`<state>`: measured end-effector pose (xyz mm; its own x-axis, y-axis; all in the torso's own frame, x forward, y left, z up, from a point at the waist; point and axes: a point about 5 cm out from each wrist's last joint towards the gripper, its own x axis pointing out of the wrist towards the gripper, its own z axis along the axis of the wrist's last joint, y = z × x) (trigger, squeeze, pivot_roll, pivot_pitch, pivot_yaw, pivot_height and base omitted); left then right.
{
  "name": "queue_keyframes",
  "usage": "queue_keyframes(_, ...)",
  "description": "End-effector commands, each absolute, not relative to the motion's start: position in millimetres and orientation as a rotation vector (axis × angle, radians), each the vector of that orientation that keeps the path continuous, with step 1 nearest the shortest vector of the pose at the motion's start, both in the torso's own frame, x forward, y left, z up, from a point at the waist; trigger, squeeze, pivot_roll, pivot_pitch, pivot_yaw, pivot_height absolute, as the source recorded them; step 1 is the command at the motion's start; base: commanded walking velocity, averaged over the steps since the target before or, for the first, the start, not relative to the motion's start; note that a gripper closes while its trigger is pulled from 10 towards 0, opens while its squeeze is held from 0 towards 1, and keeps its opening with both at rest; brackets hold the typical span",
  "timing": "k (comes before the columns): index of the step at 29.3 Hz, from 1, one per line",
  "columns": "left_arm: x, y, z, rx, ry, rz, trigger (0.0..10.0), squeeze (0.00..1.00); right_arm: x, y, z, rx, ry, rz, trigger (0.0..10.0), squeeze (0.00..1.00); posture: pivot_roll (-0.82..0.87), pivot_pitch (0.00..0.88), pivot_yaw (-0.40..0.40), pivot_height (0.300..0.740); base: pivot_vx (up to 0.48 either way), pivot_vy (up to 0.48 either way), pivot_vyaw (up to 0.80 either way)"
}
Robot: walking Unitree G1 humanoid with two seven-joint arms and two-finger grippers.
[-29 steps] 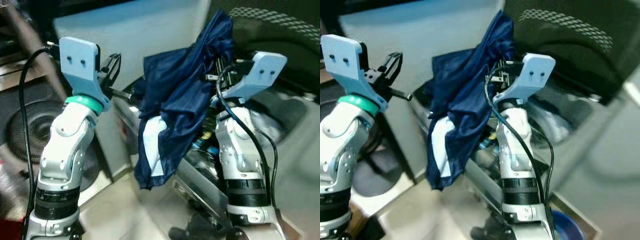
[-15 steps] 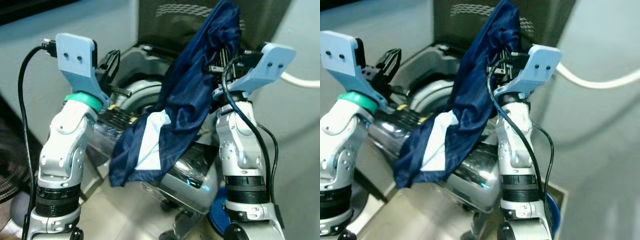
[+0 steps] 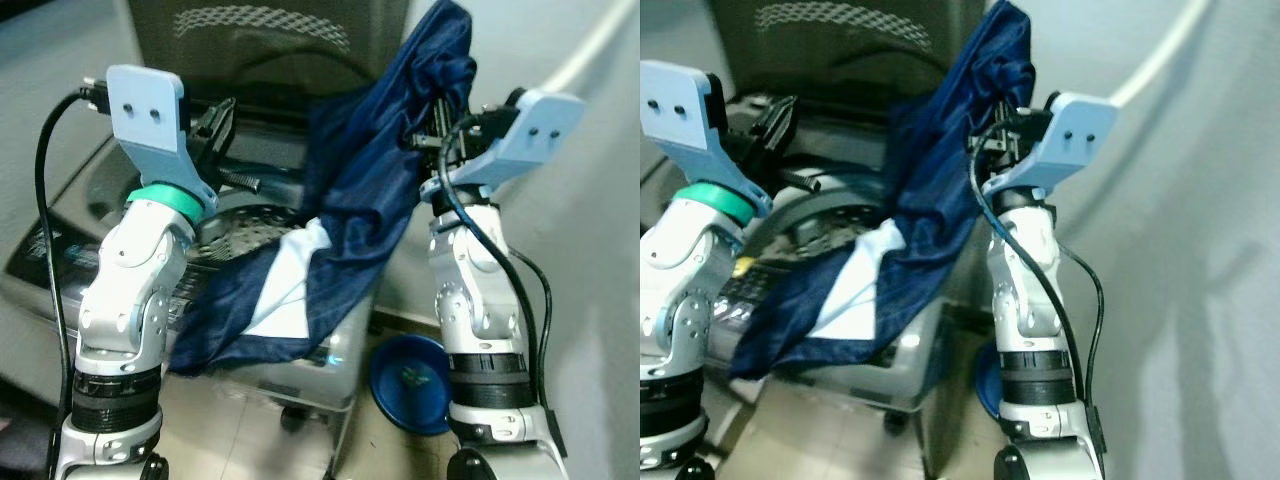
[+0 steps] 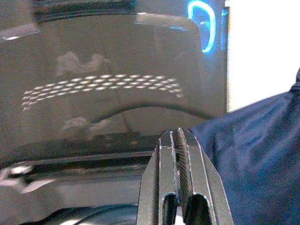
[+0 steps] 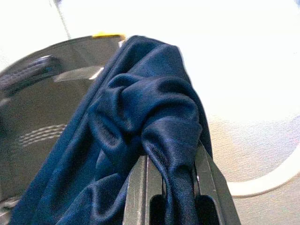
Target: Clothes washing
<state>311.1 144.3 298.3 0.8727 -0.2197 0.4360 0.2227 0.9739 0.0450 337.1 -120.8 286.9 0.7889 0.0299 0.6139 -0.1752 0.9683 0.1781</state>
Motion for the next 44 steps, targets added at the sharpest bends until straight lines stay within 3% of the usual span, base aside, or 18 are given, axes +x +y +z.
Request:
queue_keyframes(1,312,151,296,-0.016,-0.431,-0.205,10.0,0.0,338,-115,288,0.214,-0.652,0.116,10.0,0.0,0.07,0.0,0.088,0.74,0.0,0.48,0.0)
queue_keyframes(24,313,151,293,-0.02,-0.413,-0.2,10.0,0.0,339,-113,281,0.198,-0.627,0.117,10.0,0.0,0.07,0.0,0.088,0.74,0.0,0.458,0.0)
queue_keyframes(38,311,151,295,0.067,-0.447,-0.211,10.0,0.0,338,-113,285,0.11,-0.666,0.123,10.0,0.0,0.07,0.0,0.086,0.74,0.0,0.0,0.0)
queue_keyframes(44,305,144,310,0.148,-0.529,-0.367,10.0,0.0,339,-108,333,0.015,-0.835,0.185,10.0,0.0,0.06,0.0,0.089,0.74,0.0,0.0,0.0)
